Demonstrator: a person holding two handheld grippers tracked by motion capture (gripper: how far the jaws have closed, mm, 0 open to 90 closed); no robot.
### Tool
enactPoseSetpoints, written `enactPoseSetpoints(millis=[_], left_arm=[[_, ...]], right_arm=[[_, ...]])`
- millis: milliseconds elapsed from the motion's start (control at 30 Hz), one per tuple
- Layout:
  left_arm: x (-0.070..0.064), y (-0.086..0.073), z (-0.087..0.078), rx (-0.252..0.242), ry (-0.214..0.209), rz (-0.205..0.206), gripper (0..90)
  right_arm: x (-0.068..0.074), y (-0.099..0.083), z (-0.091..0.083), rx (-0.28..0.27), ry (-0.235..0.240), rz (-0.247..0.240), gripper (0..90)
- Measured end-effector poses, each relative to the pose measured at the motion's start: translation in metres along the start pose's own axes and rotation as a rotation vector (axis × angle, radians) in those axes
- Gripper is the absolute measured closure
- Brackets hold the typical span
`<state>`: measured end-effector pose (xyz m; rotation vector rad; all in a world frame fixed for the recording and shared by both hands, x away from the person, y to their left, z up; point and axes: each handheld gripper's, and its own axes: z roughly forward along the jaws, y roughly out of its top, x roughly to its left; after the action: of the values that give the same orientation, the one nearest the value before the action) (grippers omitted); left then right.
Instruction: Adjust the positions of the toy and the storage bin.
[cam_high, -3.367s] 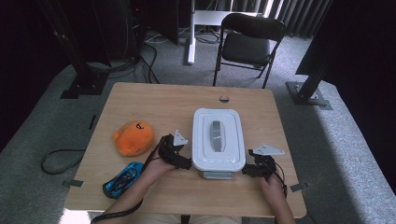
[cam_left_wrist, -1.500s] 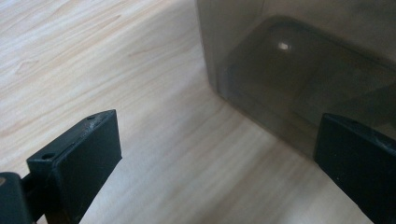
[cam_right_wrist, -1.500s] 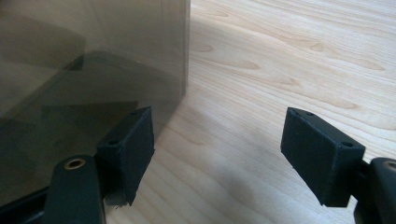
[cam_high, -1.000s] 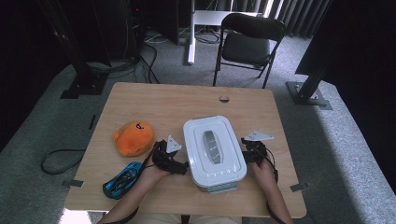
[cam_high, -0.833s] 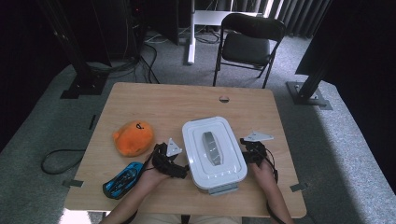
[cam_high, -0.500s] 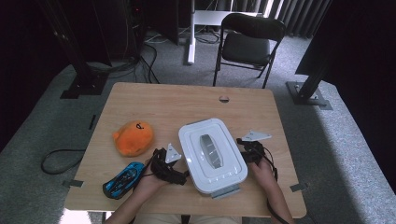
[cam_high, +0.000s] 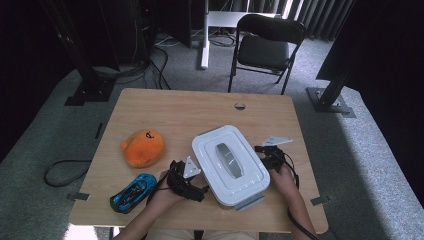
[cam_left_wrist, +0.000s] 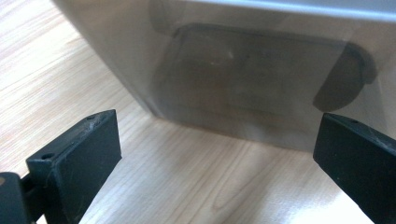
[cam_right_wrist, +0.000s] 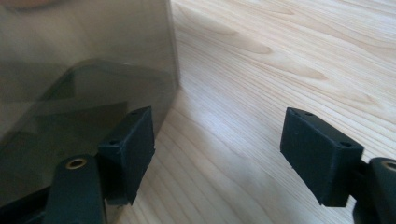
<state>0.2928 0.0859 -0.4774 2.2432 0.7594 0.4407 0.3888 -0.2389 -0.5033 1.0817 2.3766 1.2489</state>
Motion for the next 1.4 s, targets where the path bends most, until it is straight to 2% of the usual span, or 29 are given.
enactPoseSetpoints(millis=[67,167,333,567,633,800,867,1000,1033,1233,1400], left_arm=[[-0.001,0.001,0.001,0.001,-0.008,0.009,1.4],[-0.003,0.003,0.003,-0.003,-0.02,0.009,1.4],[-0.003,0.003,0.006,-0.003,-0.026,0.009,1.4],[0.003,-0.007,0.01,0.021,-0.026,-0.001,1.5],[0.005,-0.011,0.01,0.033,-0.025,0.0,1.4],[0.009,-0.02,0.008,0.045,-0.039,-0.009,1.5],[0.01,-0.025,0.008,0.046,-0.052,-0.007,1.5],[0.011,-0.034,0.007,0.041,-0.101,0.012,1.5],[0.011,-0.037,0.007,0.053,-0.105,0.02,1.5],[0.013,-0.049,0.007,0.083,-0.096,0.022,1.5],[0.015,-0.053,0.006,0.088,-0.086,0.017,1.5]], right_arm=[[-0.002,-0.001,-0.004,0.001,-0.01,0.01,19.7],[-0.007,-0.005,-0.012,-0.015,-0.031,0.028,19.4],[-0.017,-0.016,-0.028,-0.003,-0.111,0.051,18.6],[-0.022,-0.032,-0.055,-0.015,-0.122,0.113,14.0],[-0.021,-0.035,-0.061,-0.012,-0.102,0.134,13.3],[-0.01,-0.042,-0.073,0.019,-0.134,0.123,13.3],[-0.006,-0.045,-0.077,0.02,-0.145,0.122,11.8],[-0.002,-0.053,-0.084,0.012,-0.108,0.156,11.7],[-0.001,-0.054,-0.086,0.017,-0.107,0.165,11.7],[0.003,-0.06,-0.098,0.026,-0.093,0.187,11.7],[0.008,-0.057,-0.113,-0.01,-0.096,0.19,11.7]])
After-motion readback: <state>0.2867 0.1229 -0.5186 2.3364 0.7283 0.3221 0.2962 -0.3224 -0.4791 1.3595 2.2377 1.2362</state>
